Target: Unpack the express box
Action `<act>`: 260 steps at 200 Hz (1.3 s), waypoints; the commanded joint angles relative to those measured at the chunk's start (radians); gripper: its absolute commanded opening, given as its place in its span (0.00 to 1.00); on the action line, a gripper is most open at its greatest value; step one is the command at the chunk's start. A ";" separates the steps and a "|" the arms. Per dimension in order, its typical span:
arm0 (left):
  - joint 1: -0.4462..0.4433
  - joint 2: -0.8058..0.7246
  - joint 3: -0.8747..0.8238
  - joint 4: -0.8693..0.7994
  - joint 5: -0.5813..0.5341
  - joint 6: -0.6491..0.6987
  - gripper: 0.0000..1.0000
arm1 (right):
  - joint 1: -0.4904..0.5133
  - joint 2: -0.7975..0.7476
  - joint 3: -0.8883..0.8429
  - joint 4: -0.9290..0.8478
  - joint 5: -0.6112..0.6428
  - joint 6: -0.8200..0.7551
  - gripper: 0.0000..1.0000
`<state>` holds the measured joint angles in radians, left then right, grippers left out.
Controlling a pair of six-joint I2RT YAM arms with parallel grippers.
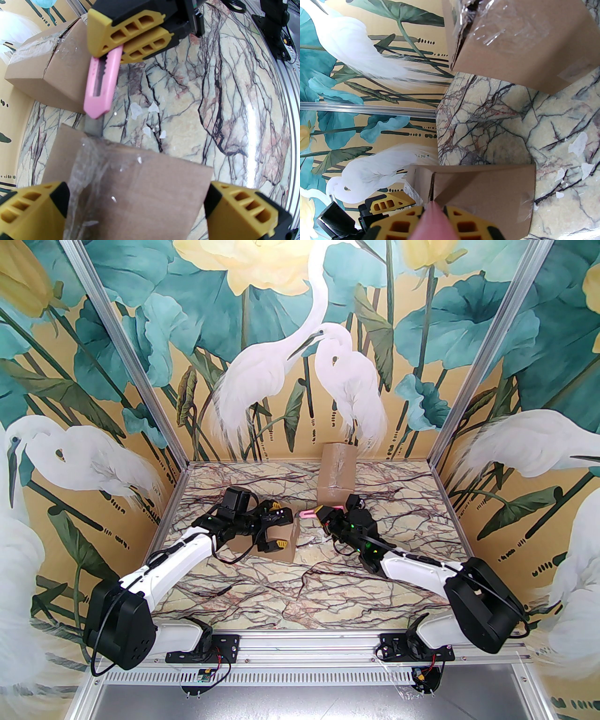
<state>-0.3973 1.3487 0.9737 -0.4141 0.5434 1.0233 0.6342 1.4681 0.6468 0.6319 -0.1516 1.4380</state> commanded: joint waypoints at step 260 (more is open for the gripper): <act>0.009 0.005 0.016 0.105 -0.076 -0.094 0.99 | -0.016 -0.274 -0.060 -0.331 -0.061 -0.019 0.00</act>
<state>-0.3923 1.3827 0.9771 -0.3134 0.4835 0.9409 0.6437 1.2690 0.6071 0.3676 -0.2543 1.4570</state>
